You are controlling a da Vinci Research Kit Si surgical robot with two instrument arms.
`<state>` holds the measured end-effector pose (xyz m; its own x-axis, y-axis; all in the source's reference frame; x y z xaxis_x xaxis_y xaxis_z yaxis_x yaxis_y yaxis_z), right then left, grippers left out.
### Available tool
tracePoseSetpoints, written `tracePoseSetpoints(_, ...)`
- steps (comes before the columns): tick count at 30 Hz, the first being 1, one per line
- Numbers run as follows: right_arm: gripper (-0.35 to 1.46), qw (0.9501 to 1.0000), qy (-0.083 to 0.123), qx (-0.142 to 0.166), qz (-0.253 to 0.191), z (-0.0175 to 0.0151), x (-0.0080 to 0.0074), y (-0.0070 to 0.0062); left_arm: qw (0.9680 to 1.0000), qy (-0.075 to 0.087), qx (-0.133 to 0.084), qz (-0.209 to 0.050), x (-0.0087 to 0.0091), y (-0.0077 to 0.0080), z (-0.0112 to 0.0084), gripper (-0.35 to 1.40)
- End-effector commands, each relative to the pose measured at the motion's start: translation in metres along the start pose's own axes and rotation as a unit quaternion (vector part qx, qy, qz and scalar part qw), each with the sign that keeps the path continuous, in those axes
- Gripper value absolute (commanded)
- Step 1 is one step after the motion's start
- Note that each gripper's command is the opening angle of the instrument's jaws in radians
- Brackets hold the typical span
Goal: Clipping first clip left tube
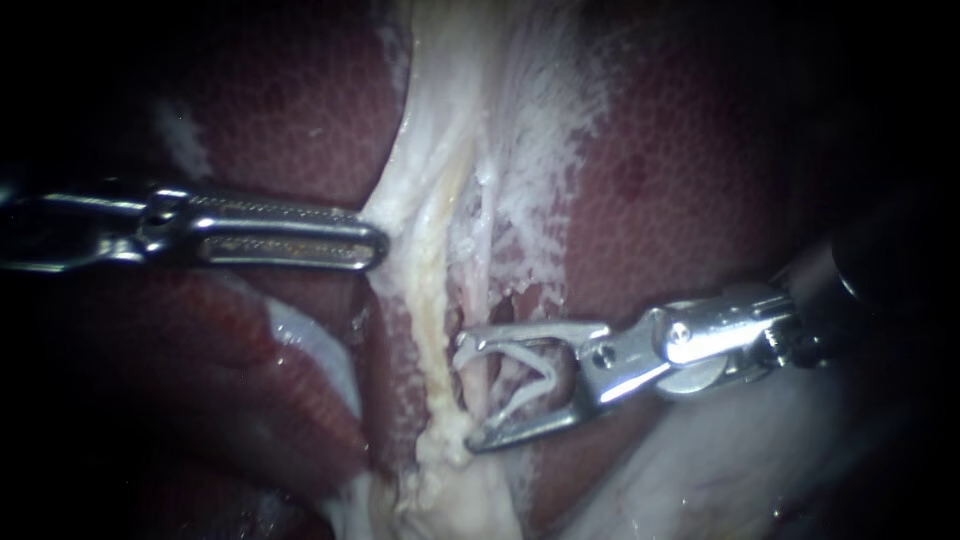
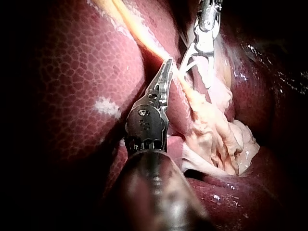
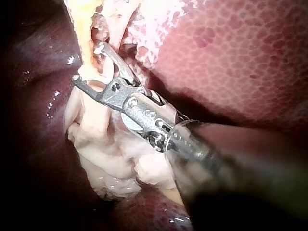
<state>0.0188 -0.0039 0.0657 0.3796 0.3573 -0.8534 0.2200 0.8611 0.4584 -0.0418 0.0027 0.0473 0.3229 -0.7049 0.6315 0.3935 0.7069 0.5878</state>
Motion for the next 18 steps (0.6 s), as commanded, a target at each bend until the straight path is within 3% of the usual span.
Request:
tracePoseSetpoints(1,0.6,1.0,0.0,0.002,0.002,0.0001,-0.0002,0.0001,1.0,0.0,0.0,0.0,0.0,0.0,0.0,-0.35)
tracePoseSetpoints(18,0.59,0.9994,-0.001,0.03,0.017,0.0025,0.0004,-0.0013,1.0,0.0,0.0,0.0,0.0,0.0,0.0001,-0.35)
